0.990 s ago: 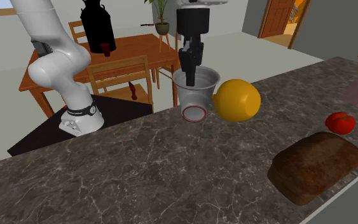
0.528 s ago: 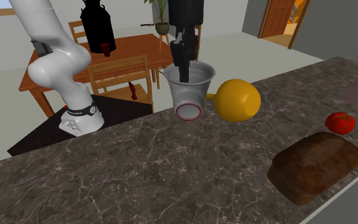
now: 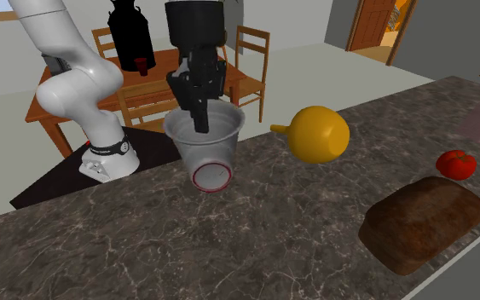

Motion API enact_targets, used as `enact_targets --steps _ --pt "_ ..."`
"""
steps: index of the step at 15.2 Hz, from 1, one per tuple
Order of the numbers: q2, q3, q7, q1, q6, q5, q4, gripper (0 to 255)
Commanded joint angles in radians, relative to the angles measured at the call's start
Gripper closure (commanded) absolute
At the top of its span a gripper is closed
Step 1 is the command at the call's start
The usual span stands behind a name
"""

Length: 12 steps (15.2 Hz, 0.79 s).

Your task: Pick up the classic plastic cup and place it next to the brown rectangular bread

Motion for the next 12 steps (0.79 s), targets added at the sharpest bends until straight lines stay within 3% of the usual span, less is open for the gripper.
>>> enact_targets --steps 1,12 --pt "-0.008 -0.029 -0.048 -0.02 0.014 -0.001 -0.013 255" --pt "0.009 -0.199 -0.323 -0.122 0.05 0.016 0.009 255"
